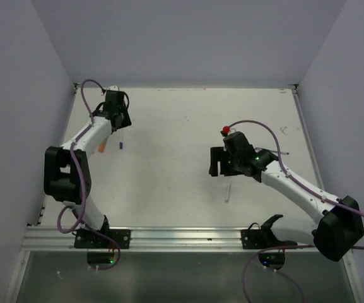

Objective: Open the pen caps

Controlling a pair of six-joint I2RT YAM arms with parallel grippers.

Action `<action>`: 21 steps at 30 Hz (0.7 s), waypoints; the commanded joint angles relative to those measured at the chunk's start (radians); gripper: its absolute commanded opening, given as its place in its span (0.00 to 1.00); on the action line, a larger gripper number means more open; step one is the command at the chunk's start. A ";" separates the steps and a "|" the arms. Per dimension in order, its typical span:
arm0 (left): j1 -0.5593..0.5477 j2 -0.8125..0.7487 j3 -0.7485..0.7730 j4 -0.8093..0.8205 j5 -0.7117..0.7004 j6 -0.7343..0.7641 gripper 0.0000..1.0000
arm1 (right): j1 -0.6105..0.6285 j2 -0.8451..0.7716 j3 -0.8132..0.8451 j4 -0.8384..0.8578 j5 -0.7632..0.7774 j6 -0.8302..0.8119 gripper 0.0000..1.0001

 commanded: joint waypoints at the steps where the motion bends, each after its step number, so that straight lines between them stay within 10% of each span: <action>1: 0.044 0.046 0.051 -0.013 -0.050 0.041 0.41 | 0.006 -0.012 -0.013 0.062 -0.062 -0.021 0.74; 21: 0.101 0.238 0.120 0.022 0.022 0.067 0.35 | 0.006 0.041 -0.052 0.111 -0.064 -0.027 0.74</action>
